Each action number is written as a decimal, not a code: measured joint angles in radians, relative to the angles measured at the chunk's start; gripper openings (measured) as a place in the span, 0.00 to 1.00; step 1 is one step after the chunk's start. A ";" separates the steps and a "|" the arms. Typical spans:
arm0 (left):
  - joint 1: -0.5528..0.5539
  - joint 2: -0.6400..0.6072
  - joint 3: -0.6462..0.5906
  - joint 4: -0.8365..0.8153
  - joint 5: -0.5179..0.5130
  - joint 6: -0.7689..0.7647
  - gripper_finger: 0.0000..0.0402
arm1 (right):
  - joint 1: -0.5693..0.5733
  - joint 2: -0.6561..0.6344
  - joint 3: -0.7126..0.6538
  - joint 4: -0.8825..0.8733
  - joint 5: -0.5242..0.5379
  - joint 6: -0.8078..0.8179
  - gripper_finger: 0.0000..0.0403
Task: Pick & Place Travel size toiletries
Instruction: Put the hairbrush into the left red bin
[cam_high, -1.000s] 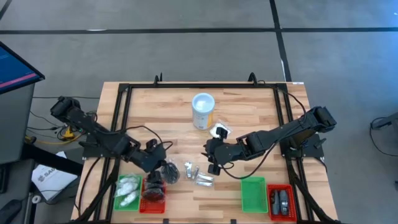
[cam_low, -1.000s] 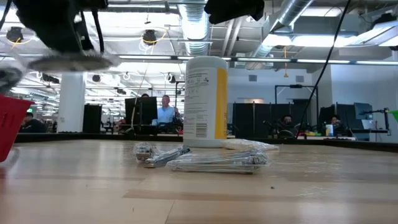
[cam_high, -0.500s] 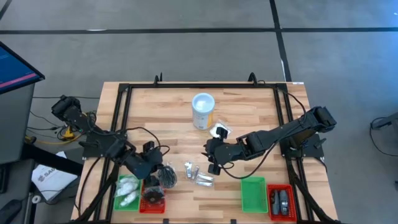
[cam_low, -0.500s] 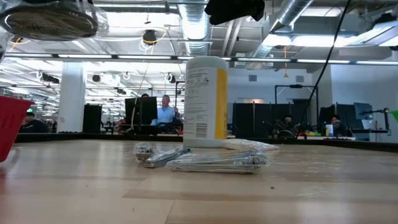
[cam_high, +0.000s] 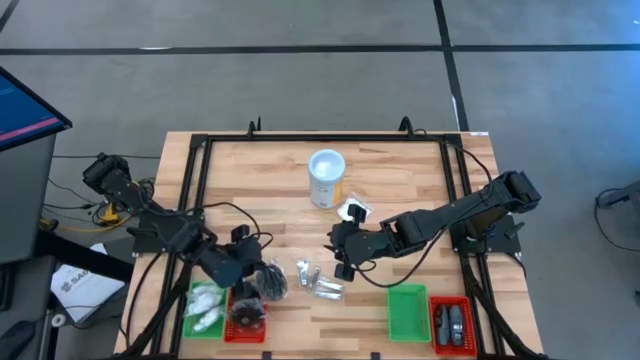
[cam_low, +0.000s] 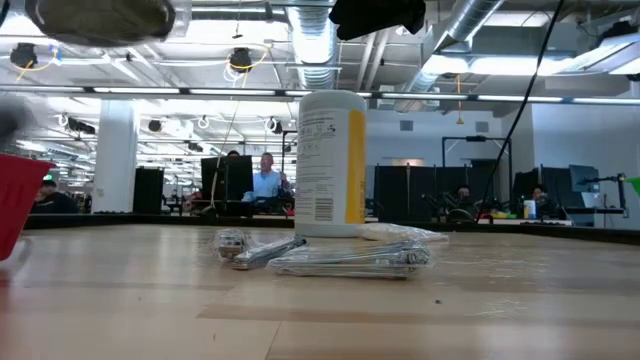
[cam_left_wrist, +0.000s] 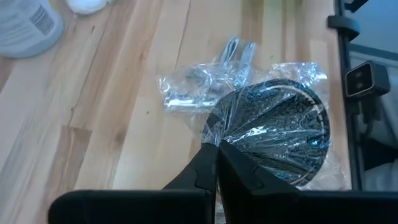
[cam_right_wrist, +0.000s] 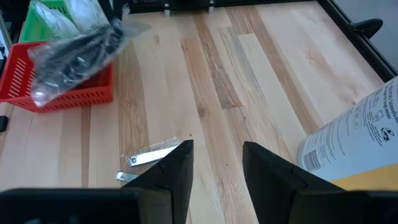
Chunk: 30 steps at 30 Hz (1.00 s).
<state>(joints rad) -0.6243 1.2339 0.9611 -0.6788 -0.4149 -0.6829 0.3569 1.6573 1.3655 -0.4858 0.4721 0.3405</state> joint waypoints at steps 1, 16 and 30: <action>0.000 0.000 0.005 -0.001 -0.001 0.001 0.00 | 0.000 0.000 0.000 0.000 0.000 0.000 0.32; -0.137 0.017 0.010 -0.113 -0.003 -0.190 0.00 | 0.001 0.000 0.000 0.000 0.000 0.000 0.32; -0.221 0.202 0.169 -0.301 0.003 -0.291 0.00 | 0.001 0.000 0.000 0.000 0.000 0.000 0.32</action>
<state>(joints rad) -0.8449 1.4361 1.1299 -0.9798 -0.4118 -0.9737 0.3576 1.6573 1.3655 -0.4862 0.4721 0.3408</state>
